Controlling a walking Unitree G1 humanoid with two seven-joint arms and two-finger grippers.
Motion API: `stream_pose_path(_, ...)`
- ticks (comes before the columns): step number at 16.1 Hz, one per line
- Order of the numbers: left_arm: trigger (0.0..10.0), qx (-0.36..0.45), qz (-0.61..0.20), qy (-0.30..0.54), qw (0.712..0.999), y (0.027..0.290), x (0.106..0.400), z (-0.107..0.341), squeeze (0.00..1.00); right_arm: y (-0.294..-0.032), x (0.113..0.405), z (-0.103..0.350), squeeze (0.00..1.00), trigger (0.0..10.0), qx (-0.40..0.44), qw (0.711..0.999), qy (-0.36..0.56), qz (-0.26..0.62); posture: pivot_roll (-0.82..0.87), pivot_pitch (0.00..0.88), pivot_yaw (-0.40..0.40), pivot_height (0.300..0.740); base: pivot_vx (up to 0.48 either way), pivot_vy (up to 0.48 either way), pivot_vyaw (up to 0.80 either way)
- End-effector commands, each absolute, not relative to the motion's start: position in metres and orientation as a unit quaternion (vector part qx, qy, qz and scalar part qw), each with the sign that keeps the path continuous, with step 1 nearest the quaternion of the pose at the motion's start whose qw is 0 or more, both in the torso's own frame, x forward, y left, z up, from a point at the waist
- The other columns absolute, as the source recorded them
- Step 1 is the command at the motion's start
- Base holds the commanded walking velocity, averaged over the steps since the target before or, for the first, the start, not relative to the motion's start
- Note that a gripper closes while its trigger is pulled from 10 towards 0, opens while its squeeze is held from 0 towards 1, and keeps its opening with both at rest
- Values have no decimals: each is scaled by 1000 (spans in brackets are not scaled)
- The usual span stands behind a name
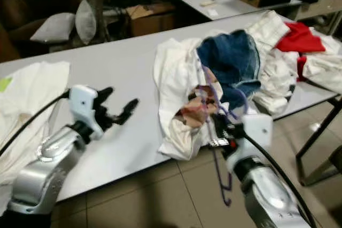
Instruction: Hang hanger
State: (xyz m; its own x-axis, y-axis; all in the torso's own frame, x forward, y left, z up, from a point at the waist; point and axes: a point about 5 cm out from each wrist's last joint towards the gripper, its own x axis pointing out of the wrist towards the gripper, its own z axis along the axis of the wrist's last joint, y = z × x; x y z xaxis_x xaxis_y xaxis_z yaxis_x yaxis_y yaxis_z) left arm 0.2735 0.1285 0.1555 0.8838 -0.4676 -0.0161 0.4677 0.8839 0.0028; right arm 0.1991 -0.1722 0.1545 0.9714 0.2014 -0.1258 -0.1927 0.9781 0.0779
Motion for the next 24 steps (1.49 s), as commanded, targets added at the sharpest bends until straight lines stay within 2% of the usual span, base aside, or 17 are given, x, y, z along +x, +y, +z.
stream_pose_path(1,10000,5,-223,17,975,133,273,152,839,-168,201,165,0,10000,32,992,39,120,-115,0,75,740,0,-480,0)
stream_pose_path(2,10000,-12,-218,11,976,131,273,152,827,-169,200,166,0,10000,31,991,37,123,-117,0,76,740,0,0,0)
stream_pose_path(3,10000,-13,-218,32,975,131,274,147,965,-170,198,167,0,10000,21,991,38,126,-125,0,82,740,0,0,0)
stream_pose_path(4,10000,-28,-233,27,972,129,273,147,1000,-172,197,167,0,10000,20,991,38,126,-129,0,84,740,0,0,0)
stream_pose_path(6,10000,-53,-252,17,966,124,273,149,1000,-177,191,170,0,10000,28,992,35,120,-135,0,88,740,0,0,0)
stream_pose_path(8,10000,-35,-269,30,962,120,277,142,1000,-184,187,172,0,10000,18,993,35,112,-147,0,95,740,0,0,0)
stream_pose_path(12,10000,-16,-349,17,937,94,299,144,1000,-215,184,172,0,10000,-9,999,40,24,-179,0,105,740,0,0,0)
stream_pose_path(13,10000,-4,-361,19,932,90,305,144,1000,-215,182,171,0,10000,-13,998,51,36,-189,0,116,740,0,0,0)
stream_pose_path(14,10000,0,-357,21,934,90,310,144,1000,-213,178,168,0,10000,-28,995,71,63,-208,0,134,740,0,0,0)
stream_pose_path(16,10000,-3,-297,36,954,106,310,139,1000,-217,172,170,0,10000,-26,996,71,55,-215,0,139,740,0,0,0)
stream_pose_path(18,10000,-8,-288,30,957,114,301,137,878,-213,174,173,0,10000,-33,996,63,60,-208,0,127,740,0,0,0)
stream_pose_path(20,10000,-16,-264,16,964,120,286,138,875,-202,183,174,0,10000,-54,995,53,70,-180,0,94,740,0,0,0)
stream_pose_path(24,10000,-24,-223,12,974,121,281,139,875,-195,198,178,0,10000,-26,996,24,78,-158,0,65,740,0,-391,0)
